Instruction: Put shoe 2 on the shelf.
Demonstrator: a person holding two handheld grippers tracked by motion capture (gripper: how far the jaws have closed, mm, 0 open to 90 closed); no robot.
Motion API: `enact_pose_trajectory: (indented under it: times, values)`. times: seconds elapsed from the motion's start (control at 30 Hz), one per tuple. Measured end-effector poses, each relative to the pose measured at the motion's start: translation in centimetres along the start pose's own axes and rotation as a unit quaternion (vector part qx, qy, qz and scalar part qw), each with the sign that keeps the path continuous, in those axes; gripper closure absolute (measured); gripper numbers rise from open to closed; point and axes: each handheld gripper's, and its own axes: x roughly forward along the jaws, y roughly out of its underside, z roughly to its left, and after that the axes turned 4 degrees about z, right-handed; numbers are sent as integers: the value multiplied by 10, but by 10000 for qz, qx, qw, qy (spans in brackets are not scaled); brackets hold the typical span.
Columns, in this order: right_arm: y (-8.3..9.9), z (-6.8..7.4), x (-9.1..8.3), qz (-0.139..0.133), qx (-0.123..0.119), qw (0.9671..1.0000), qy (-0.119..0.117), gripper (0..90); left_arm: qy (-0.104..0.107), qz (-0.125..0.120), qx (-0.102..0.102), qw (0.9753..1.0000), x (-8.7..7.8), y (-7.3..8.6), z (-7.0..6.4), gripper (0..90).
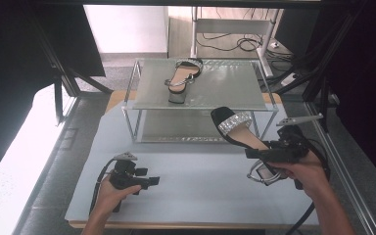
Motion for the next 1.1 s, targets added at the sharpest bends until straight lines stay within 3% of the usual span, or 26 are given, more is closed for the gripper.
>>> enact_pose_trajectory:
  times: [0.43, 0.73, 0.83, 1.1]
  values:
    - [-46, -3, -6, -119, 146, 9995, 264, 416, 22, 38, 10, 10000, 0, 0, 1, 287]
    - [-73, -9, 3, -61, 279, 9986, 443, 416, 52, 28, -4, 10000, 0, 0, 2, 287]
    - [-83, -9, 7, -42, 257, 9978, 617, 417, 59, 16, -6, 10000, -1, 1, 2, 287]
    - [-108, -18, 16, -62, 435, 9967, 684, 417, 84, 10, -9, 10000, -1, 1, 3, 287]
